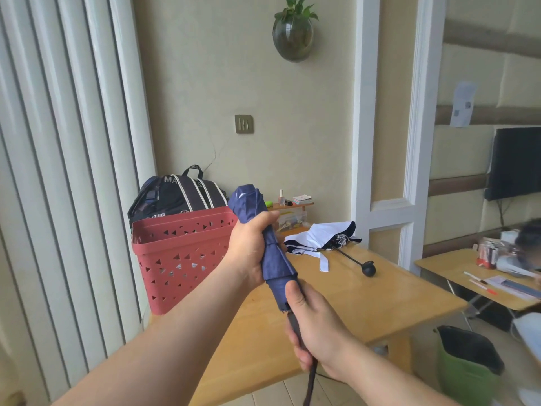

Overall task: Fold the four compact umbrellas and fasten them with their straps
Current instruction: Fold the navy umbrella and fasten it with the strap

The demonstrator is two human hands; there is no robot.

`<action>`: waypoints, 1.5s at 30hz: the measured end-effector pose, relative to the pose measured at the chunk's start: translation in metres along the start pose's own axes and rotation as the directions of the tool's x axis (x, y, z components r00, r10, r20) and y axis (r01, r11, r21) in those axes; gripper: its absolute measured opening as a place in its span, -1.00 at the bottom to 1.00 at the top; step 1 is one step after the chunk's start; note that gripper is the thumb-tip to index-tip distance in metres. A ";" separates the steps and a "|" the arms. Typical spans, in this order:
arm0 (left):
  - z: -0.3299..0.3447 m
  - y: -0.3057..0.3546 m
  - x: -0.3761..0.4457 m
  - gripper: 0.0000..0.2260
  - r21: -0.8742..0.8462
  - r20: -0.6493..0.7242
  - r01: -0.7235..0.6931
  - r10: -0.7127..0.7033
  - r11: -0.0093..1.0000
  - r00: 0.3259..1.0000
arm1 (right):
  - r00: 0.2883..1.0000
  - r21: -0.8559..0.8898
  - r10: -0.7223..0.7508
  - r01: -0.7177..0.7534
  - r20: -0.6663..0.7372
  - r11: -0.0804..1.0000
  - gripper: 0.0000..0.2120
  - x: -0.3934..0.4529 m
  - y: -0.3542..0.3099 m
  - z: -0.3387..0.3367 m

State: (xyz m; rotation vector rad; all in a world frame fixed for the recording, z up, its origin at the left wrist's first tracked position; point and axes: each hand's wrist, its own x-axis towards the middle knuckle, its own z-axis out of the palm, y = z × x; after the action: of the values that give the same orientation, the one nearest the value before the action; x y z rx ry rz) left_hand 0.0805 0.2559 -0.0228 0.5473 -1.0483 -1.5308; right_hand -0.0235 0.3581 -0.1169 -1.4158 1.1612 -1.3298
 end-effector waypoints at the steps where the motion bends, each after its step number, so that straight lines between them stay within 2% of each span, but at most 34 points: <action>1: 0.000 -0.003 0.001 -0.82 0.039 0.025 0.012 -0.013 0.999 1.000 | 1.000 0.039 0.030 -0.029 -0.008 0.999 -0.57 0.000 0.003 0.001; 3: 0.000 -0.008 0.001 -0.76 0.150 0.080 0.046 -0.058 0.988 0.995 | 0.998 0.114 0.066 -0.063 -0.016 0.991 -0.62 0.000 0.009 -0.001; 5: -0.003 -0.016 0.002 -0.52 0.221 0.128 0.084 -0.115 0.972 0.985 | 0.994 0.157 0.081 -0.069 -0.070 0.985 -0.66 0.002 0.010 -0.007; 7: -0.004 -0.030 -0.002 -0.39 0.323 0.094 0.088 -0.125 0.942 0.988 | 0.987 0.151 0.078 -0.056 -0.143 0.987 -0.72 0.004 0.009 -0.014; 10: -0.004 -0.054 -0.009 -0.51 0.583 0.009 0.031 -0.045 0.812 0.999 | 0.966 0.131 0.076 -0.044 -0.249 0.990 -0.73 0.006 0.009 -0.025; 12: -0.003 -0.065 -0.013 -0.53 0.689 0.066 -0.048 0.003 0.723 0.998 | 0.953 0.136 0.081 -0.042 -0.293 0.990 -0.74 0.005 0.009 -0.030; 16: 0.003 -0.069 -0.018 -0.59 0.686 0.091 -0.139 0.105 0.714 0.990 | 0.928 0.129 0.088 -0.043 -0.362 0.991 -0.79 0.004 0.012 -0.034; 18: 0.009 -0.068 -0.023 -0.67 0.596 0.074 -0.066 0.026 0.800 0.997 | 0.920 0.114 0.071 -0.029 -0.386 0.993 -0.79 0.006 0.014 -0.036; 21: 0.012 -0.065 -0.029 -0.76 0.341 0.086 0.139 -0.178 0.930 0.980 | 0.915 0.098 0.048 -0.010 -0.402 0.995 -0.78 0.009 0.017 -0.036; 24: 0.006 -0.071 -0.026 -0.87 0.300 0.102 0.160 -0.198 0.941 0.975 | 0.915 0.062 0.010 0.016 -0.403 0.998 -0.75 0.011 0.019 -0.037; 27: 0.003 -0.078 -0.025 -0.89 0.281 0.076 0.155 -0.183 0.947 0.980 | 0.920 0.032 -0.017 0.032 -0.392 0.999 -0.73 0.013 0.018 -0.038; 30: 0.004 -0.074 -0.020 -0.88 0.330 0.034 0.123 -0.142 0.936 0.989 | 0.920 -0.011 -0.048 0.047 -0.390 0.999 -0.75 0.014 0.016 -0.038; 33: 0.006 -0.062 -0.014 -0.81 0.406 -0.089 -0.056 0.101 0.912 0.991 | 0.913 -0.076 -0.102 0.078 -0.396 0.994 -0.84 0.016 0.014 -0.039; 35: 0.009 -0.056 -0.016 -0.75 0.536 -0.039 -0.182 0.240 0.825 0.970 | 0.897 -0.088 -0.115 0.086 -0.427 0.992 -0.91 0.018 0.013 -0.039; 37: 0.015 -0.055 -0.021 -0.68 0.657 0.051 -0.218 0.245 0.722 0.968 | 0.884 -0.117 -0.121 0.077 -0.451 0.990 -0.89 0.020 0.013 -0.038; 41: 0.019 -0.058 -0.019 -0.68 0.779 0.024 -0.178 0.256 0.601 0.966 | 0.846 -0.333 -0.236 0.074 -0.479 0.940 -0.78 0.023 0.018 -0.040; 45: 0.012 -0.061 -0.018 -0.73 0.727 0.047 -0.187 0.225 0.660 0.973 | 0.850 -0.425 -0.276 0.068 -0.449 0.902 -0.69 0.024 0.030 -0.044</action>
State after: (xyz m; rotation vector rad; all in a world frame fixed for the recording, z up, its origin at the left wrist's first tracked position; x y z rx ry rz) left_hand 0.0427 0.2745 -0.0726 0.9688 -1.6323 -0.8358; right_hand -0.0692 0.3288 -0.1383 -1.5310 1.7608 -1.7315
